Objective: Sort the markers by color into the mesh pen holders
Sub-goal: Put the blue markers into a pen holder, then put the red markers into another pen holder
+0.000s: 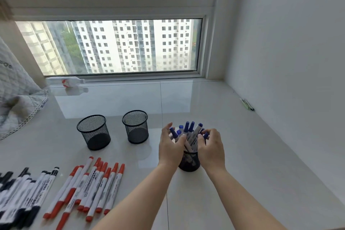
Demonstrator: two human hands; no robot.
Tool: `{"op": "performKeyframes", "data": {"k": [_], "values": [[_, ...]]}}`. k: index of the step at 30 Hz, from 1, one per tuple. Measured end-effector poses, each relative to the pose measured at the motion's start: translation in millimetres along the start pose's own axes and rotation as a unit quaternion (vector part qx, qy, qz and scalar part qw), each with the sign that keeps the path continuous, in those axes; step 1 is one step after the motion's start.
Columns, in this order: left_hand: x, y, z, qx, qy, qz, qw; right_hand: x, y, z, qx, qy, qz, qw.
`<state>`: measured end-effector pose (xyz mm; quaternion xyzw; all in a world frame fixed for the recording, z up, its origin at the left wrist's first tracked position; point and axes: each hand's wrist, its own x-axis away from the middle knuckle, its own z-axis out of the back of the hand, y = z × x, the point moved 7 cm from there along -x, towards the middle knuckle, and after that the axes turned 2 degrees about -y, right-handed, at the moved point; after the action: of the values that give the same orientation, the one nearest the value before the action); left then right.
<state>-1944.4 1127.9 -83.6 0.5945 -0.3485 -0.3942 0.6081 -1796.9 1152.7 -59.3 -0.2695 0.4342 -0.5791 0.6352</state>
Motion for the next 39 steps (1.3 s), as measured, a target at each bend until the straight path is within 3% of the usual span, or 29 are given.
{"op": "performKeyframes", "data": {"k": [7,13,16,19,25,29,35,39], "values": [[28.9,5.6,43.1,-0.056,0.016,-0.006,0.998,43.2,-51.8,8.3,0.061,0.111,0.168,0.978],[58.4,7.1,110.8,-0.144,0.067,-0.058,0.986,88.7,-88.3,-33.8,0.038,0.083,0.251,0.964],[66.5,1.5,156.9,-0.216,0.098,-0.071,0.969,111.1,-97.6,-67.8,0.035,0.024,0.266,0.963],[68.3,-9.8,204.0,-0.276,0.115,-0.049,0.953,127.4,-92.6,-104.7,0.032,-0.056,0.229,0.971],[62.8,-46.1,267.6,-0.417,0.112,0.056,0.9,144.3,-64.1,-174.4,0.06,-0.23,0.042,0.97],[59.1,-60.0,285.6,-0.511,0.137,0.068,0.846,150.4,-56.2,-194.9,0.131,-0.222,-0.028,0.966],[38.8,-66.9,293.1,-0.508,0.134,0.083,0.847,145.1,-66.1,-223.7,0.246,-0.229,-0.016,0.942],[38.0,-77.3,292.1,-0.548,0.135,0.113,0.818,147.2,-64.7,-232.3,0.288,-0.226,0.024,0.93]]}}
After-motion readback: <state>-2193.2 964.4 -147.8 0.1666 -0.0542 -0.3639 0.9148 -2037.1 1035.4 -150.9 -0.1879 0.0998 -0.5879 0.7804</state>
